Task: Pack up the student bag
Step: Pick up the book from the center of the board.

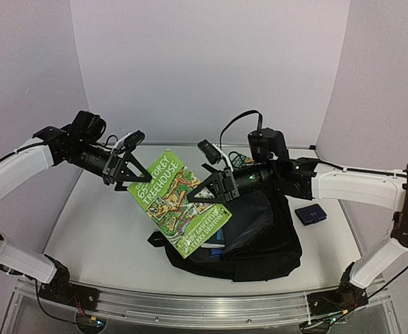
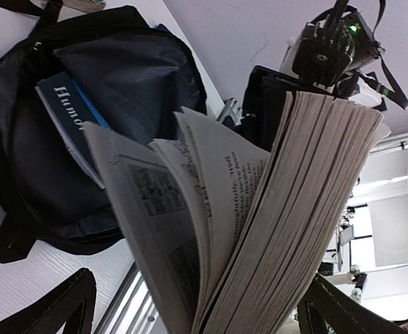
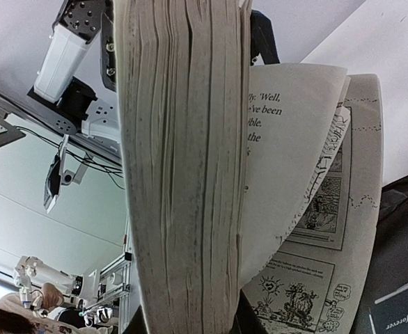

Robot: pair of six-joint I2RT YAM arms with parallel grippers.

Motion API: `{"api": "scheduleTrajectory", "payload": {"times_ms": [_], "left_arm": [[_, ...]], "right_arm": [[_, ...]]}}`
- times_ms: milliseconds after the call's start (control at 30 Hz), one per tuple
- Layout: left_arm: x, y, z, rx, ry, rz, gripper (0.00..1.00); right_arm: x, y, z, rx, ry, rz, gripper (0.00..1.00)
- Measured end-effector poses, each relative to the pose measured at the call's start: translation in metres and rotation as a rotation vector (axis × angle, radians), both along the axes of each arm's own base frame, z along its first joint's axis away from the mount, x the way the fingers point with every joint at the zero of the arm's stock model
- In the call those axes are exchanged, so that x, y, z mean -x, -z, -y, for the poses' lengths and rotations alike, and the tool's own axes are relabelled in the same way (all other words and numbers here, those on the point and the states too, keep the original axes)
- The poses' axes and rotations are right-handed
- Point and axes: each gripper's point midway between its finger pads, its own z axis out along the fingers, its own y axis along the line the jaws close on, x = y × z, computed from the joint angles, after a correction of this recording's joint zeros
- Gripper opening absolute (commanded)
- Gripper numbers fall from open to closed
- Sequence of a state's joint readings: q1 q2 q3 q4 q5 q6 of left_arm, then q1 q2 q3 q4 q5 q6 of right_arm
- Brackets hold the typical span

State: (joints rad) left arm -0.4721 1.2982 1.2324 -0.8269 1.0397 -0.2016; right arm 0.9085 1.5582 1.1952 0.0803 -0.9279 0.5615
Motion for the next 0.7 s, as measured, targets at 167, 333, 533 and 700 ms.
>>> {"api": "scheduleTrajectory", "payload": {"times_ms": [167,333,533,700], "left_arm": [[0.017,-0.004,0.015,0.046,0.095,-0.033,0.84],[0.03,0.004,0.03,0.058,0.18,-0.086,0.53],[0.03,0.003,0.031,0.077,0.189,-0.106,0.05],[0.025,0.009,0.034,0.087,0.189,-0.095,0.0]], "right_arm": [[0.003,0.004,-0.002,0.0,-0.035,-0.004,0.0],[0.004,0.012,-0.003,0.018,-0.047,-0.013,0.04],[0.003,0.015,-0.002,0.029,-0.05,0.011,0.18],[-0.011,0.023,0.003,0.063,-0.002,0.02,0.48]]}}
